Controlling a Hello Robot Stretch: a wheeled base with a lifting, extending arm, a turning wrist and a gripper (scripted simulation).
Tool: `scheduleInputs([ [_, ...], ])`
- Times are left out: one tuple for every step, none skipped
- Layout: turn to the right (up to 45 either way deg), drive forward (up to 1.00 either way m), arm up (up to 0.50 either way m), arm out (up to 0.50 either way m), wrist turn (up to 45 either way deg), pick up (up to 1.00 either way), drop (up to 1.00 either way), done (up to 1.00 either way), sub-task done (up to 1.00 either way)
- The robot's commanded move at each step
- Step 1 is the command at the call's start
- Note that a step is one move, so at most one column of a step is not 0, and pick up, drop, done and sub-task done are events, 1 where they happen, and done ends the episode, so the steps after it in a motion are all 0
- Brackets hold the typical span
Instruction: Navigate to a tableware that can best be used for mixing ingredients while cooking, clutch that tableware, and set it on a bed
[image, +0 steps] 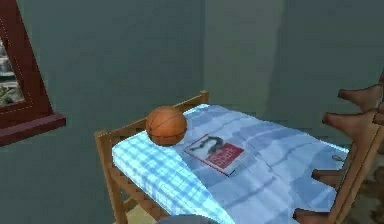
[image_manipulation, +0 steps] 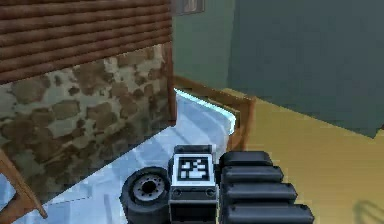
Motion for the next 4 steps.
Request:
scheduleInputs([
  [45.0, 0.0, 0.0, 0.0, 0.0, 0.0, 0.0, 0.0, 0.0],
  [12.0, 0.0, 0.0, 0.0, 0.0, 0.0, 0.0, 0.0, 0.0],
  [0.0, 0.15, 0.0, 0.0, 0.0, 0.0, 0.0, 0.0, 0.0],
  [45.0, 0.0, 0.0, 0.0, 0.0, 0.0, 0.0, 0.0, 0.0],
])
